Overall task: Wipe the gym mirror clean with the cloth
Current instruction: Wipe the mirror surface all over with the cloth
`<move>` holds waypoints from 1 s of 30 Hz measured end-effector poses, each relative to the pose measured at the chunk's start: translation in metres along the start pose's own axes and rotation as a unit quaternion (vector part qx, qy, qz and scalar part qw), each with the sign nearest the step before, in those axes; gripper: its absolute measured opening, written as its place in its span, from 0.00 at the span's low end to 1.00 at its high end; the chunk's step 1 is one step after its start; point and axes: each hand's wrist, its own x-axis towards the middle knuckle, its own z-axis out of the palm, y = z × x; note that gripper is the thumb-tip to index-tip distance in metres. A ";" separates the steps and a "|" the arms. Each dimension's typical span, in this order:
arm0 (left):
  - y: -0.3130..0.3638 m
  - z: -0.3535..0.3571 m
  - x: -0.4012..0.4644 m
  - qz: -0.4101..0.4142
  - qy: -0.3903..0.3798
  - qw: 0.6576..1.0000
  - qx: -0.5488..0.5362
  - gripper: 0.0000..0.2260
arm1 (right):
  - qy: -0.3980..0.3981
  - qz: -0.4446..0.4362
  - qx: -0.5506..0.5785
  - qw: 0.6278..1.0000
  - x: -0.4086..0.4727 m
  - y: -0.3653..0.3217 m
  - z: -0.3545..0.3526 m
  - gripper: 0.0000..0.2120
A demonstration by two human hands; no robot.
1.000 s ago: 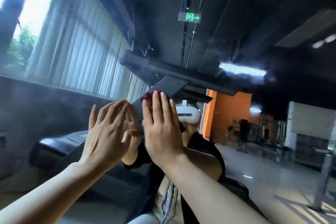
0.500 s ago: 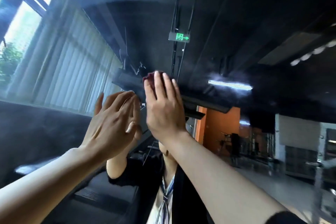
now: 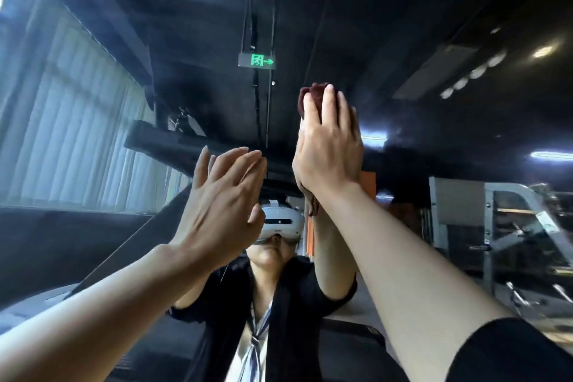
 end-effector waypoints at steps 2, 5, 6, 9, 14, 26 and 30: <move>0.030 0.009 0.007 0.004 -0.007 1.000 -0.011 0.31 | 0.002 0.012 -0.005 1.000 -0.008 0.032 -0.007 0.23; 0.069 0.022 0.011 0.017 -0.014 1.000 -0.017 0.29 | 0.006 0.024 -0.008 1.000 -0.021 0.073 -0.012 0.22; 0.076 0.025 0.011 0.019 -0.017 1.000 -0.016 0.29 | 0.005 0.028 -0.007 1.000 -0.024 0.083 -0.014 0.22; 0.103 0.032 0.012 0.017 -0.020 0.999 -0.018 0.30 | -0.001 0.039 -0.017 0.999 -0.034 0.114 -0.019 0.23; 0.133 0.037 0.008 0.017 -0.038 0.999 -0.014 0.31 | -0.008 0.062 -0.018 0.998 -0.057 0.162 -0.030 0.21; 0.130 0.013 -0.007 -0.008 -0.081 0.997 0.008 0.31 | 0.026 0.177 -0.011 0.984 -0.092 0.201 -0.041 0.21; 0.106 0.006 -0.039 -0.036 -0.104 0.994 0.011 0.31 | 0.026 0.110 0.034 0.993 -0.066 0.114 -0.020 0.21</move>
